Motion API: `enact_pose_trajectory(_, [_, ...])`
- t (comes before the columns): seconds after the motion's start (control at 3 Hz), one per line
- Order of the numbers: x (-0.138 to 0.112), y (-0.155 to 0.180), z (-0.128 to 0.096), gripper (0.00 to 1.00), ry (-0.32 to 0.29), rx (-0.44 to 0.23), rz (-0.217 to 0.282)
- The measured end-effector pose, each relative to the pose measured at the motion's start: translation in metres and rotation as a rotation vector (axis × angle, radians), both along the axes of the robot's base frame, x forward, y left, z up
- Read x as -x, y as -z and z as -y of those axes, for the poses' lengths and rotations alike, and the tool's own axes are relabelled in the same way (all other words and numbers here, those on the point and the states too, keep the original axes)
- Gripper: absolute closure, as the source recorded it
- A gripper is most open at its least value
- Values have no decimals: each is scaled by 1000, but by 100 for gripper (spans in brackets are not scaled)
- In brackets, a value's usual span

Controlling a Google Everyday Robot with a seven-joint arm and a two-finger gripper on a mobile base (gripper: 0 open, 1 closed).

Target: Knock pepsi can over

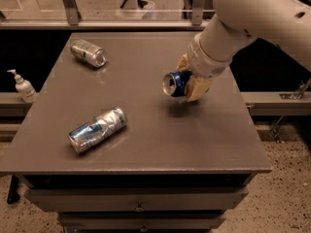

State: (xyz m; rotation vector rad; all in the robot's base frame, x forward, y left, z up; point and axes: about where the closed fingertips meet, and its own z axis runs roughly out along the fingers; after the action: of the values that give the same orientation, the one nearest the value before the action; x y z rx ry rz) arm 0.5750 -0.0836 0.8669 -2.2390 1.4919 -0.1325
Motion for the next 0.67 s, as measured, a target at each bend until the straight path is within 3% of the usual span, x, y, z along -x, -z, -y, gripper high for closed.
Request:
enact_pose_trajectory(0.33, [7, 4, 15, 100, -129, 89, 33])
enact_pose_trajectory(0.67, [10, 4, 25, 82, -259, 159, 34])
